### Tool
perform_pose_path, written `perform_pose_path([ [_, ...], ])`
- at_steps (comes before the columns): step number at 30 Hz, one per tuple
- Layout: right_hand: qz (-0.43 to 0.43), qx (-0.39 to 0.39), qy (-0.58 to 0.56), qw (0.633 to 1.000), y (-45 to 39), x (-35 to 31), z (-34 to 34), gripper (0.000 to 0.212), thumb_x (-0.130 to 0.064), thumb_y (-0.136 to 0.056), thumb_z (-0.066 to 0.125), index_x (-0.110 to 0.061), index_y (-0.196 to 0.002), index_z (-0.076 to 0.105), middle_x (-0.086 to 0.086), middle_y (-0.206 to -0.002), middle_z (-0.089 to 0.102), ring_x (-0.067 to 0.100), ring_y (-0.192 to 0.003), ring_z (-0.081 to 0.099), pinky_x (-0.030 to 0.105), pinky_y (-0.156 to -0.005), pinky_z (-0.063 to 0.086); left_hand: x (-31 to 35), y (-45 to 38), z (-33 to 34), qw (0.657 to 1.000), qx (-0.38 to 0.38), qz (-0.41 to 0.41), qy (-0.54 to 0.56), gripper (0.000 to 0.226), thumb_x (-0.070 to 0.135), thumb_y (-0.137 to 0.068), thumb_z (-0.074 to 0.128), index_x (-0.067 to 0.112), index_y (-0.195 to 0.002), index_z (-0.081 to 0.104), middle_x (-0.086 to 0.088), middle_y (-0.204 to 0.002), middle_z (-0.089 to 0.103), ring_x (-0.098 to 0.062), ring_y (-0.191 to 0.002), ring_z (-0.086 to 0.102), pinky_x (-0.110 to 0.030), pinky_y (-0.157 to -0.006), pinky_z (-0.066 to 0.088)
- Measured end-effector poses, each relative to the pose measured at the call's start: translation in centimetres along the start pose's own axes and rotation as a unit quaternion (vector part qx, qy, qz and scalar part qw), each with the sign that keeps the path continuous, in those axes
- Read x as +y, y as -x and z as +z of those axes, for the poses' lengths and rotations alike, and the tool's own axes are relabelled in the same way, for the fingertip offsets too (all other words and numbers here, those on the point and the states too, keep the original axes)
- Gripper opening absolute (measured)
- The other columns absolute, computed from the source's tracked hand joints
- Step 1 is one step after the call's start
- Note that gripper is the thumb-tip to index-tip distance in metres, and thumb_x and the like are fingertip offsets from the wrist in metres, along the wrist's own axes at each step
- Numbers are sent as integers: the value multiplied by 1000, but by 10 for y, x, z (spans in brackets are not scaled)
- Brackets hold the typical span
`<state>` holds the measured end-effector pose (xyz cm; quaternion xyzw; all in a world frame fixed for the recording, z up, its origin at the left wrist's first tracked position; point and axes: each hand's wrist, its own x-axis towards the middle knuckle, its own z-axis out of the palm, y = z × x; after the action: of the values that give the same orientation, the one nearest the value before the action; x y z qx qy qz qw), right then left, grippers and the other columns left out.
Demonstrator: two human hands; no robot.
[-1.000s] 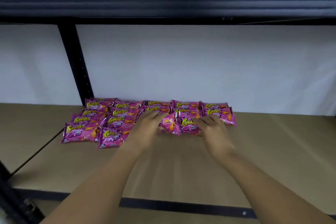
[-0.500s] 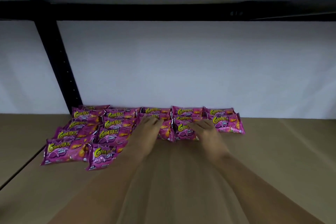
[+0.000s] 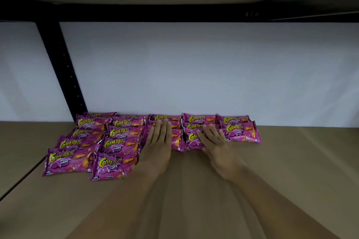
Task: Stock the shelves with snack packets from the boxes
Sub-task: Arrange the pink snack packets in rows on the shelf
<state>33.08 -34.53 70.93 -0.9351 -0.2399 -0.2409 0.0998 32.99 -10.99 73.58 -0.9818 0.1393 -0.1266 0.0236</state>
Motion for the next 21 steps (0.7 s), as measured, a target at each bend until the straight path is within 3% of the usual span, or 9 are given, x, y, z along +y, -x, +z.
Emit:
perform_pose_path([
  [4, 22, 49, -21, 998, 0, -2, 0, 56, -6, -90, 69, -13, -142, 51, 12, -149, 46, 35, -145, 32, 49, -115, 28, 13, 11, -4, 999, 13, -21, 30, 88, 5, -92, 37, 1, -148, -30, -16, -155, -38, -32, -142, -37, -44, -121, -16],
  [7, 36, 53, 1, 998, 1, -5, -2, 47, -3, -81, 77, -12, -126, 66, 12, -132, 61, 37, -132, 50, 51, -98, 52, 20, 18, 0, 999, 17, -22, 36, 82, 6, -96, 34, 2, -150, -26, -16, -158, -33, -31, -145, -33, -45, -124, -9],
  [13, 65, 65, 84, 992, 0, -11, -3, 58, -2, -64, 86, -18, -118, 71, 3, -125, 66, 34, -121, 56, 44, -89, 53, 21, 10, 8, 997, 0, -34, 63, 72, 8, -104, 32, 3, -152, -22, -17, -160, -29, -32, -146, -30, -44, -123, -11],
  [21, 82, 30, 105, 991, -3, -18, -8, 65, -2, -58, 89, -19, -118, 70, 3, -126, 65, 32, -116, 59, 43, -78, 56, 18, 7, 10, 996, -15, -21, 86, 88, 3, -94, 40, 3, -150, -28, -15, -156, -38, -31, -143, -36, -48, -122, -12],
])
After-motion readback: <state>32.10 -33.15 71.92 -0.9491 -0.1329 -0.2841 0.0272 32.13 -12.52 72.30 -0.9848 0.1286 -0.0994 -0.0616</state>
